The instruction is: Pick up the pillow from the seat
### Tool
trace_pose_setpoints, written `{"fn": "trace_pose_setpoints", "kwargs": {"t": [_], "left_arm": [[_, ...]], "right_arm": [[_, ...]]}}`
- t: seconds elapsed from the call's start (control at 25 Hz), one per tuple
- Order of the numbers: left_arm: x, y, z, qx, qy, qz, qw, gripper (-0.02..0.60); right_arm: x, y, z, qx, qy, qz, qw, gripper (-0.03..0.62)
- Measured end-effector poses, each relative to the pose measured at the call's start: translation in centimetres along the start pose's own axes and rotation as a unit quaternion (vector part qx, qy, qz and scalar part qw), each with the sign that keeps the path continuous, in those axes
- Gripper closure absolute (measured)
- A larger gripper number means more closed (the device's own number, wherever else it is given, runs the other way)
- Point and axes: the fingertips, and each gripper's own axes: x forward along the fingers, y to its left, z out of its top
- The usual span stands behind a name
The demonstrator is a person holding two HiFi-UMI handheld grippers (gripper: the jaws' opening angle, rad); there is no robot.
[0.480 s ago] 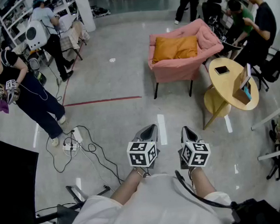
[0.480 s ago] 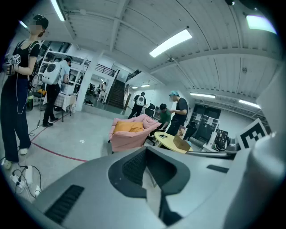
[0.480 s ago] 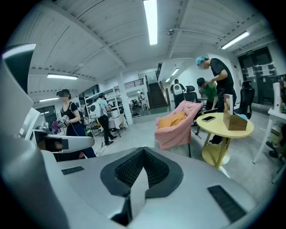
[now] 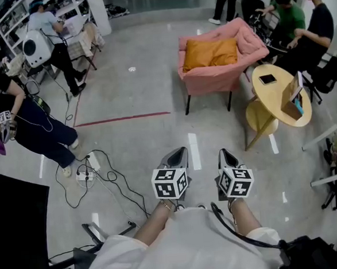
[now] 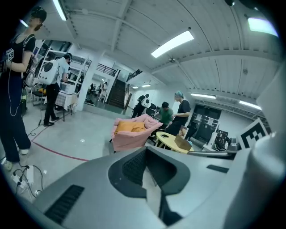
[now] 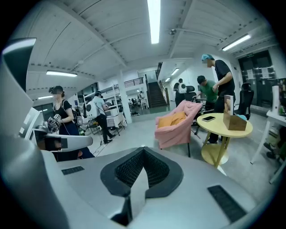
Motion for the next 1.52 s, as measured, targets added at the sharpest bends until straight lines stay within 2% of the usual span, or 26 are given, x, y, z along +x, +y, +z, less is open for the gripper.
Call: {"fn": "trace_pose_setpoints", "kwargs": {"t": [0.24, 0.44, 0.72, 1.04, 1.28, 1.52], "left_arm": [[-1.1, 2.6, -0.4, -0.012, 0.002, 0.008, 0.9999, 0.574], [-1.5, 4.1, -0.5, -0.019, 0.003, 0.011, 0.9998, 0.574], [0.1, 5.6, 0.2, -0.030, 0.001, 0.011, 0.9995, 0.574], [4.6, 6.9, 1.4, -0.017, 0.011, 0.027, 0.9994, 0.574], [9.3, 7.8, 4.3, -0.012, 0.013, 0.039, 0.9991, 0.574], [14.7, 7.0, 6.1, -0.009, 0.019, 0.030, 0.9994, 0.574]], "right_arm": [[0.1, 1.8, -0.5, 0.002, -0.004, -0.002, 1.000, 0.565], [0.7, 1.3, -1.0, 0.024, 0.001, -0.022, 0.999, 0.565], [2.5, 0.3, -1.0, 0.027, 0.014, -0.036, 0.999, 0.565], [7.4, -2.7, 0.7, 0.055, 0.021, -0.029, 0.998, 0.565], [11.8, -5.0, 2.8, 0.077, 0.034, -0.012, 0.996, 0.565], [14.9, -8.2, 5.1, 0.079, 0.037, -0.013, 0.996, 0.565]]}}
